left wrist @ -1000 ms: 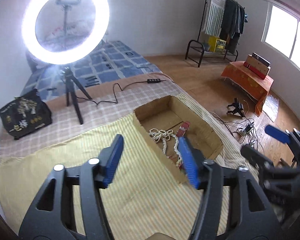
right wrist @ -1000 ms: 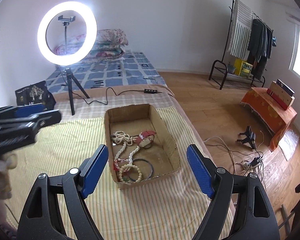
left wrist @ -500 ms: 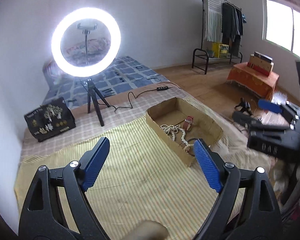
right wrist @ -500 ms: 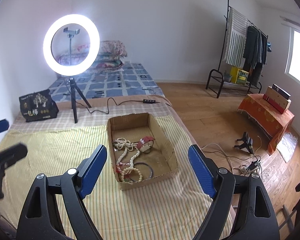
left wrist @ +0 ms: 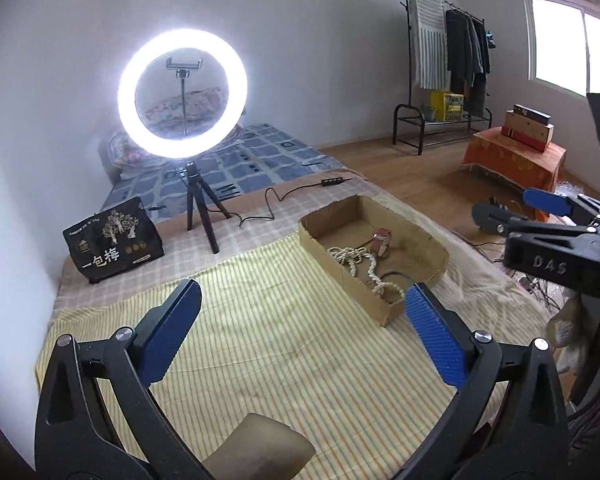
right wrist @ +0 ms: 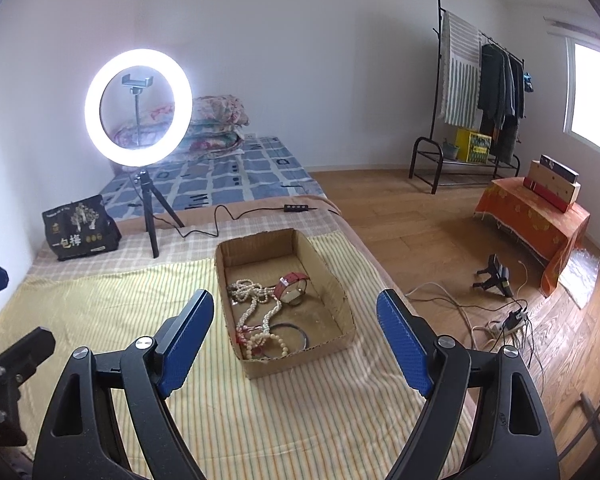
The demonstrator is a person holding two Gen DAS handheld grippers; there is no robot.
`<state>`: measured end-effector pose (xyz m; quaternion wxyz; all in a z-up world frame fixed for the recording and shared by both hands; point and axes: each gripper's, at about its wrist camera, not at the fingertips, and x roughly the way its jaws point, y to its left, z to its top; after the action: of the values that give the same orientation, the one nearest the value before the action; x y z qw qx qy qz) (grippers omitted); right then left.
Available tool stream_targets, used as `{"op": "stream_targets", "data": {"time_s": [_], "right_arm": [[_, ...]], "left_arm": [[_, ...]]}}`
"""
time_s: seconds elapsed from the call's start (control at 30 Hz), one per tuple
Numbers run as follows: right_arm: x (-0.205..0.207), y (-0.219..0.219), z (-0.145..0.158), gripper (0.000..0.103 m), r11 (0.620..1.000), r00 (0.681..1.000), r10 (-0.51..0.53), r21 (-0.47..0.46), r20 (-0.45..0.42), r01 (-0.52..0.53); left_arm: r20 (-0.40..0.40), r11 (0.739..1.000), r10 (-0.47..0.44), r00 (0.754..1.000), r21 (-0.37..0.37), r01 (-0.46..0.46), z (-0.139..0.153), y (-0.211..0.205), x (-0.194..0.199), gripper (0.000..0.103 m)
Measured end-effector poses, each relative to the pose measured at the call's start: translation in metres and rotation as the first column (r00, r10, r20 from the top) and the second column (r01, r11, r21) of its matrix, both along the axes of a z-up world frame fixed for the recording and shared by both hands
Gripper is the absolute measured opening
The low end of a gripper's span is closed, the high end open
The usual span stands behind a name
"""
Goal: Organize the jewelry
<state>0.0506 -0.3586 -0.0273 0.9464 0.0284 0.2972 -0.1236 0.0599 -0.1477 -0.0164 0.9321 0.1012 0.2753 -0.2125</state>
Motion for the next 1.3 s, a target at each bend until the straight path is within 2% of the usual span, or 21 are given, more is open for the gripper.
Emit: {"op": "stream_targets", "data": {"time_s": [0.57,1.3], "right_arm": [[0.006,0.009,-0.003,0.084,0.999,1.000,-0.008,-0.047,0.007,0.009],[0.005,0.010,-0.003,0.084,0.999,1.000,-0.013,-0.045,0.007,0.013]], "left_arm": [[-0.014,1.000,0.021,1.000,0.011,-0.021,-0.006,0.009,0.004,0.103],[-0.012,1.000,0.024,1.000,0.017,-0.024,-0.001,0.003,0.002,0.103]]}}
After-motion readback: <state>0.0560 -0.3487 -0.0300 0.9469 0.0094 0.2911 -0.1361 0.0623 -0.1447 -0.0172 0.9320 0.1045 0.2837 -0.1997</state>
